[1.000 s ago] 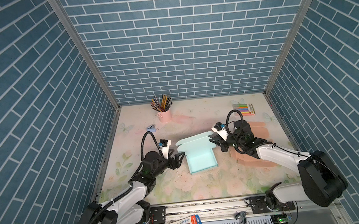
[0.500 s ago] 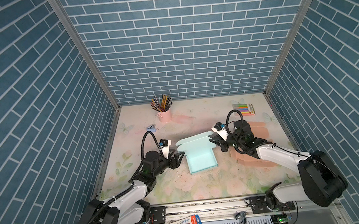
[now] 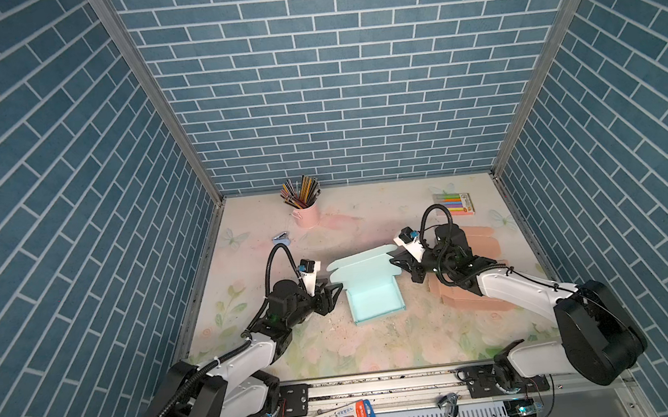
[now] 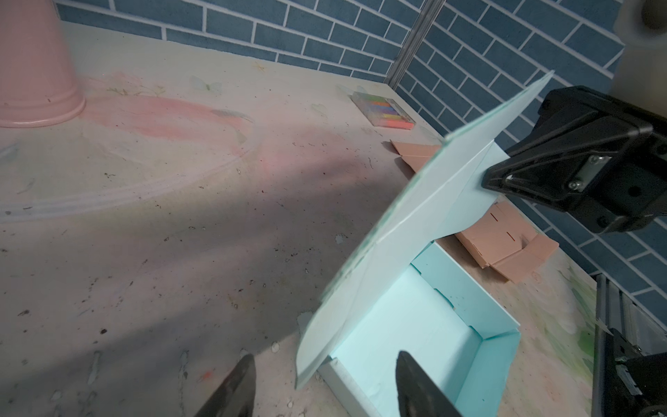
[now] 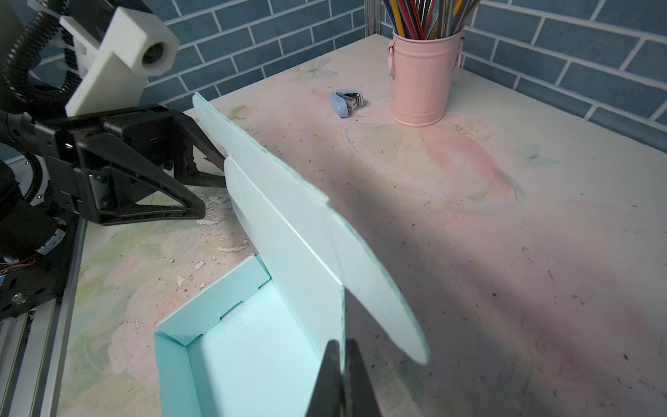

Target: Fold the paper box

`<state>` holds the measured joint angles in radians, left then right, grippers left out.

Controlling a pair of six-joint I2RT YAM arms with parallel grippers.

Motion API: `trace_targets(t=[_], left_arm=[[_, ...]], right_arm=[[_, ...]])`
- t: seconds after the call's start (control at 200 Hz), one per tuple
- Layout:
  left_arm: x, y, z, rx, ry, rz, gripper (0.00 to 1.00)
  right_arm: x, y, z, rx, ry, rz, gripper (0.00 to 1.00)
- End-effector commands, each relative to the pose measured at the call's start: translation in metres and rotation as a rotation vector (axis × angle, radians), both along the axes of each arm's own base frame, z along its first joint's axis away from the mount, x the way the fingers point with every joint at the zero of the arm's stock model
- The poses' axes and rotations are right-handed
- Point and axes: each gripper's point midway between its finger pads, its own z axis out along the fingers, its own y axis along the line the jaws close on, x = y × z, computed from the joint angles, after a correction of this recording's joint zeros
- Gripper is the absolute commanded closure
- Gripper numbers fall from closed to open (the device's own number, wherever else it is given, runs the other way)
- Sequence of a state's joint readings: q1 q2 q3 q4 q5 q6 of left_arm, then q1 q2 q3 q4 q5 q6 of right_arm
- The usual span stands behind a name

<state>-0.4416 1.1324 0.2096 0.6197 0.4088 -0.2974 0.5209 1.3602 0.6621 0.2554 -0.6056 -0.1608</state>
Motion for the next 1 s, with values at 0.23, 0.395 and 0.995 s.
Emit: trace_targets(t=[0.23,0.395,0.995], left_arm=[[0.0129,-0.0078,0.0165,-0.015,-0.064,-0.024,0.54],[0.0117,-0.0093,0.0172,-0.019,-0.066,-0.035,0.68],[0.0079,-0.0061,0.0211,-0.015,-0.074,-0.030,0.90]], right_arm=[[-0.0026,0.0016,-0.0023,0.001,0.011,0.007,1.00],[-0.0031,0.0021,-0.0016,0.002,0.009,0.009,1.00],[0.0002,0.0008,-0.0023,-0.015,0.003,-0.018,1.00]])
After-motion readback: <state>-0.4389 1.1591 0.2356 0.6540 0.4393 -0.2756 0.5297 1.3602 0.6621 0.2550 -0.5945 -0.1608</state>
